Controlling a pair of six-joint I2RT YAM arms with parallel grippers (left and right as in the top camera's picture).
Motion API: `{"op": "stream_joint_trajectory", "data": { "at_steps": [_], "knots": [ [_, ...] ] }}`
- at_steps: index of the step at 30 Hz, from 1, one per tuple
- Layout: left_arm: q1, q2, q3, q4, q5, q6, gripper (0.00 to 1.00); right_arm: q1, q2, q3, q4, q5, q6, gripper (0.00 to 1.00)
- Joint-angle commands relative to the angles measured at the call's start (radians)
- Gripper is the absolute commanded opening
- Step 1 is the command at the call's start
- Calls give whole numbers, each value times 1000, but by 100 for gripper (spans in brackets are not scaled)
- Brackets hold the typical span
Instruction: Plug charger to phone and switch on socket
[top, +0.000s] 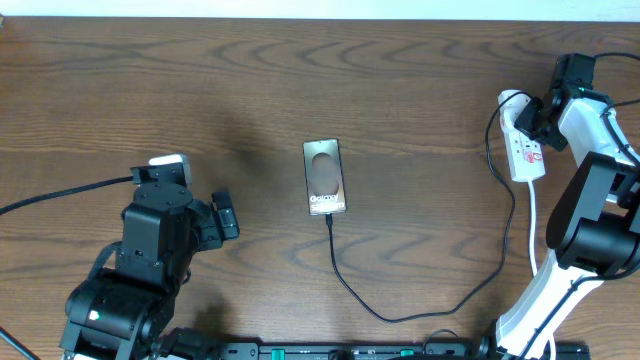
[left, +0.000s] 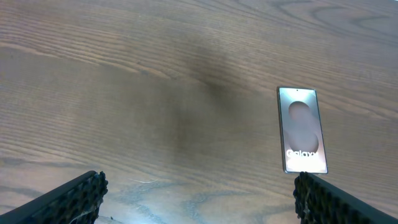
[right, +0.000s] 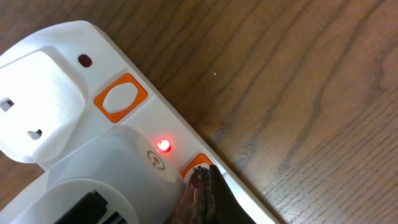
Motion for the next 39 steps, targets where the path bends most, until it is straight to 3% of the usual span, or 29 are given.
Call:
{"op": "stream_joint_trajectory", "data": {
  "at_steps": [1, 10, 21, 31, 39],
  "knots": [
    [5, 0, -3, 0, -17, 6, 98, 19, -50, -2, -21, -54, -21, 1],
    [5, 0, -3, 0, -17, 6, 98, -26, -429, -2, -36, 137, -23, 1],
    [5, 0, -3, 0, -17, 6, 98, -30, -764, -2, 51, 121, -23, 1],
    [5, 0, -3, 0, -16, 6, 98, -30, -956, -2, 171, -89, -23, 1],
    [5, 0, -3, 0, -17, 6, 98, -28, -1134, -2, 48, -218, -72, 1]
  ]
}}
